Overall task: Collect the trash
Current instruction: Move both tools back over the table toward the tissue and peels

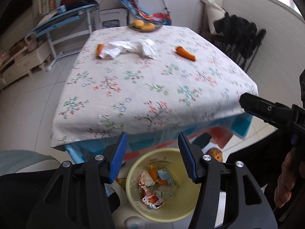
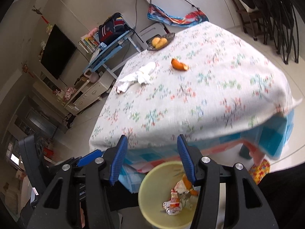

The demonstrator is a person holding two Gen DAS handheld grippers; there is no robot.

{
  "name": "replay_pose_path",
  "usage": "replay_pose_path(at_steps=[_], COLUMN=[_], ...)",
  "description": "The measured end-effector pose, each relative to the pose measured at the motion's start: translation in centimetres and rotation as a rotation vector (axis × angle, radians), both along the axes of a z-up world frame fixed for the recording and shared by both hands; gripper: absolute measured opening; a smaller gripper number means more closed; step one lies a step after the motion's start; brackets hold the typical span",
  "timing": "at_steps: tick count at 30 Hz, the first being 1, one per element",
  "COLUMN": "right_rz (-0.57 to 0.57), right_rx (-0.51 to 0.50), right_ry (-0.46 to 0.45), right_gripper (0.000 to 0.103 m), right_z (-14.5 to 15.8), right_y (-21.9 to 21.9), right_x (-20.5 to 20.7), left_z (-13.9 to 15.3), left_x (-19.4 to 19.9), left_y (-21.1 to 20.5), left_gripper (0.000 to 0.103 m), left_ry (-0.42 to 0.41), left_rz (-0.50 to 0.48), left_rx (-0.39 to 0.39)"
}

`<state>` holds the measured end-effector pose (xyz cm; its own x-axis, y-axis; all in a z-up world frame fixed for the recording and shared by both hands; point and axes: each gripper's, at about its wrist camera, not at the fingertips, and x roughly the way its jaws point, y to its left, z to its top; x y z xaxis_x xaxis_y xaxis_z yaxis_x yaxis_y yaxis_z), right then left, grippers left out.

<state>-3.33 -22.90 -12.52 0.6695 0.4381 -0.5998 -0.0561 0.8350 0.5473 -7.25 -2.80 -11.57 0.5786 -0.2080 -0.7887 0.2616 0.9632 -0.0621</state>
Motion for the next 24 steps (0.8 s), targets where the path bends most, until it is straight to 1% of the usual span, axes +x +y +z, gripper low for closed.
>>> replay_pose_path(at_steps=[4, 5, 7, 12, 15, 18, 20, 24], right_rz=[0.012, 0.015, 0.020, 0.034, 0.041, 0.044, 0.046, 0.047], right_rx=[-0.039, -0.047, -0.063, -0.105, -0.134, -0.153, -0.171, -0.207], right_ry=[-0.018, -0.020, -0.024, -0.031, -0.036, -0.041, -0.044, -0.053], right_gripper=[0.055, 0.056, 0.056, 0.057, 0.058, 0.062, 0.066, 0.068], right_z=[1.0, 1.1, 1.4, 2.0, 2.3, 2.5, 2.6, 2.9], right_y=[-0.3, -0.4, -0.5, -0.9, -0.9, -1.1, -1.0, -1.0], right_x=[1.6, 1.9, 2.5, 3.9, 4.9, 5.6, 6.2, 7.6], left_z=[0.5, 0.6, 0.7, 1.4, 1.8, 2.1, 2.3, 2.4], left_x=[0.6, 0.7, 0.9, 1.3, 1.7, 2.4, 3.0, 4.2], left_y=[0.8, 0.9, 1.0, 0.6, 0.5, 0.4, 0.3, 0.1], left_gripper=[0.054, 0.055, 0.059, 0.075, 0.080, 0.083, 0.084, 0.085], left_ry=[-0.012, -0.015, -0.024, -0.072, -0.095, -0.109, -0.111, -0.121], left_rz=[0.042, 0.050, 0.063, 0.074, 0.082, 0.088, 0.090, 0.092], left_rx=[-0.022, -0.025, -0.026, -0.001, 0.005, 0.006, 0.007, 0.017])
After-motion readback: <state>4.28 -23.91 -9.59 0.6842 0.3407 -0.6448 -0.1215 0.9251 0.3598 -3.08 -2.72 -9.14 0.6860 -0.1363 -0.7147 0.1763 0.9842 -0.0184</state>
